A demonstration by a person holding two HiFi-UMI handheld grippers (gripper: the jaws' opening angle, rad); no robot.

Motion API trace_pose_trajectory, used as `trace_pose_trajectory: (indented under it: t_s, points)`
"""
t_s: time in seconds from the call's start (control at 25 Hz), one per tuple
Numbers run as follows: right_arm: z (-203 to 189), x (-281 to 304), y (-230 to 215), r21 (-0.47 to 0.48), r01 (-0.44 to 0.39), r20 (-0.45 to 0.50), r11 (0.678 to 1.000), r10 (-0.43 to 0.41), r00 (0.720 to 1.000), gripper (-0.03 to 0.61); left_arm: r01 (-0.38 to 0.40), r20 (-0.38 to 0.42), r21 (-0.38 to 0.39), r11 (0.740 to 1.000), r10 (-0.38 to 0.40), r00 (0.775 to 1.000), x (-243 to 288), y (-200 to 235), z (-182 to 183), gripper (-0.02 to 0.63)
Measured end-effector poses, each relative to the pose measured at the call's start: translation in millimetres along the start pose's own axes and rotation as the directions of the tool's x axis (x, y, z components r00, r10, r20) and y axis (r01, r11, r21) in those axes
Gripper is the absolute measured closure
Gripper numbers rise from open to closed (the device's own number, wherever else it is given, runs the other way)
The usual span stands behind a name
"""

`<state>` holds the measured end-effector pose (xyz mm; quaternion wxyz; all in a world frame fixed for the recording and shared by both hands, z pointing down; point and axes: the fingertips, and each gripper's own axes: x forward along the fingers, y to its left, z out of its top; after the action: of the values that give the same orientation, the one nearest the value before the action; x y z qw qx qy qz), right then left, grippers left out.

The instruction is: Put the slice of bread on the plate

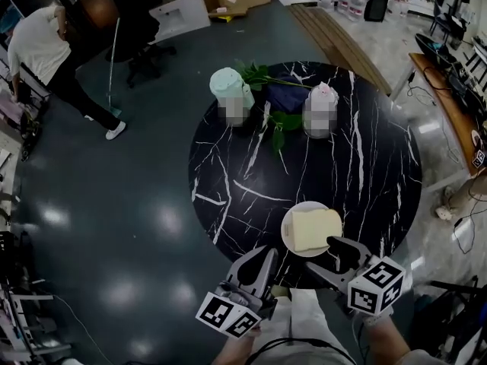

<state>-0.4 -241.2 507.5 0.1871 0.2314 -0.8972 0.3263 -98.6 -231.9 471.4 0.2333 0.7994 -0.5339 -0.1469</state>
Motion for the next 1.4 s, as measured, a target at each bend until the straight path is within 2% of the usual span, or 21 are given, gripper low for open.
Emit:
trace_pose_trajectory:
  t_s: [0.08,0.16,0.24,0.36,0.64,0.88,1.16,1.4]
  points:
    - [0.9,-7.2,4.4,0.002,0.013,0.023,1.000,-0.013,1.000,0.345,0.011,-0.010,0.002,1.000,-0.011,1.000,-0.9,-5.2,-1.8,0.606]
    - [1.1,-14.0,8.1,-0.006,0.022,0.041,1.000,-0.021,0.999,0.417,0.024,-0.019,0.005,1.000,-0.024,1.000,-1.0,-10.7,-3.8,0.606]
    - [2.4,-20.3,10.7,-0.023,0.030,0.061,0.999,-0.028,0.998,0.480,0.040,-0.025,0.011,0.999,-0.040,0.999,-0.1,-16.3,-4.6,0.606]
    - [9.3,-29.5,15.3,-0.050,0.038,0.098,0.998,-0.033,0.995,0.531,0.066,-0.030,0.026,0.997,-0.065,0.997,2.2,-24.7,-2.3,0.606]
    - [25.9,-46.7,27.9,-0.054,0.048,0.173,0.997,-0.038,0.984,0.545,0.118,-0.042,0.048,0.992,-0.116,0.992,4.6,-41.9,4.8,0.606]
    - [35.1,-55.8,43.8,-0.045,0.020,0.213,0.999,-0.010,0.977,0.545,0.144,-0.045,0.077,0.987,-0.141,0.989,6.0,-55.7,12.2,0.606]
    - [43.3,-64.4,62.6,-0.114,0.018,0.209,0.993,0.006,0.978,0.548,0.152,-0.051,0.092,0.984,-0.148,0.988,5.0,-69.1,19.0,0.606]
    - [61.3,-76.0,77.6,-0.197,0.037,0.258,0.980,0.015,0.966,0.560,0.169,-0.039,0.119,0.978,-0.165,0.985,7.3,-79.3,25.2,0.606]
